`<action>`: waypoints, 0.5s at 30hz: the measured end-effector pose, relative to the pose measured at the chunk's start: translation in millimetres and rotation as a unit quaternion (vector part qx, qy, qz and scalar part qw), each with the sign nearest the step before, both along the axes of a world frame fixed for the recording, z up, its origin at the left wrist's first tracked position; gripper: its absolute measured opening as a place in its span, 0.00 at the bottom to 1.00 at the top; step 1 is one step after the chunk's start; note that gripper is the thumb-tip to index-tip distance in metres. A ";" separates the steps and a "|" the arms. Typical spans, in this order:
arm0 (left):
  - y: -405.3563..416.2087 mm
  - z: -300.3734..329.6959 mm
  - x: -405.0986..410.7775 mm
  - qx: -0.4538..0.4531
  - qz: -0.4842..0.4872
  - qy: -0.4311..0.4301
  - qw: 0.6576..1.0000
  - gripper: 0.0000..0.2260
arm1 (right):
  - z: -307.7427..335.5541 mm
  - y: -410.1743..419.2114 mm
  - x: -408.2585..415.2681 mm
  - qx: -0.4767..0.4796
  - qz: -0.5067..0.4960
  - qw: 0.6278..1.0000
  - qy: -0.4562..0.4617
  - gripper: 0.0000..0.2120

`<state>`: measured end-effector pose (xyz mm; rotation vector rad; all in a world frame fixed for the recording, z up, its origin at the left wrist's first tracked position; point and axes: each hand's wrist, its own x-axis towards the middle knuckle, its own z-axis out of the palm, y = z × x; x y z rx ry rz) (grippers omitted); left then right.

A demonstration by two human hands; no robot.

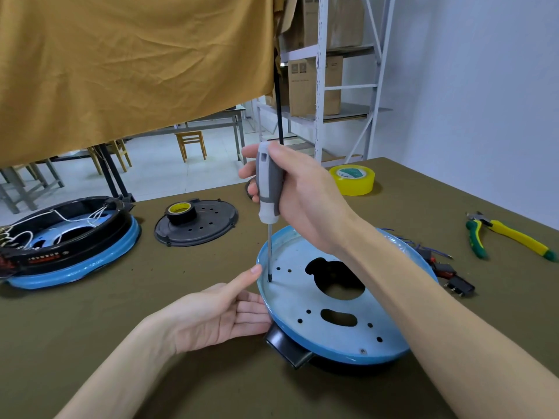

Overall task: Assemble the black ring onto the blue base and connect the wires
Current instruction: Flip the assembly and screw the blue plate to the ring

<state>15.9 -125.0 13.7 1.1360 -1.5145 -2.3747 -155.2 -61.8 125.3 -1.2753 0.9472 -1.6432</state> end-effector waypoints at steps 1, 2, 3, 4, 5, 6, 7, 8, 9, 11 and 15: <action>-0.1 -0.2 -0.1 -0.001 0.000 -0.001 1.000 0.36 | -0.7 -0.7 1.2 -0.004 -0.007 1.000 0.004 0.15; 0.1 -0.1 -0.3 -0.003 0.001 -0.002 1.000 0.36 | -1.6 -1.3 2.2 -0.010 -0.011 1.000 0.008 0.13; 0.3 0.1 -0.7 -0.003 0.002 -0.002 1.000 0.37 | -3.0 -1.7 2.9 -0.017 -0.014 1.000 0.010 0.12; 0.5 0.5 -0.9 -0.002 0.004 -0.002 1.000 0.37 | -4.1 -1.9 2.8 -0.024 -0.018 0.999 0.010 0.11; 0.5 0.7 -1.1 -0.002 0.005 -0.002 1.000 0.37 | -5.5 -2.3 2.2 -0.032 -0.025 0.999 0.012 0.11; 0.4 0.9 -1.1 -0.002 0.005 -0.002 1.000 0.37 | -6.3 -2.8 1.7 -0.037 -0.033 0.999 0.018 0.12; 0.4 0.8 -1.0 -0.002 0.004 -0.002 1.000 0.38 | -6.7 -3.1 1.4 -0.039 -0.041 0.998 0.028 0.12; 0.5 0.8 -0.8 -0.002 0.002 -0.001 1.000 0.38 | -6.1 -3.1 1.0 -0.037 -0.047 0.997 0.038 0.12; 0.4 0.6 -0.6 -0.001 0.001 0.000 1.000 0.38 | -5.2 -2.9 0.7 -0.031 -0.049 0.997 0.042 0.13; 0.4 0.4 -0.3 -0.001 0.002 0.001 1.000 0.37 | -2.6 -1.8 0.0 -0.011 -0.030 0.999 0.028 0.13; 0.9 0.6 -1.1 -0.002 0.008 -0.003 1.000 0.37 | -1.5 -0.6 0.0 -0.002 -0.035 0.999 0.019 0.13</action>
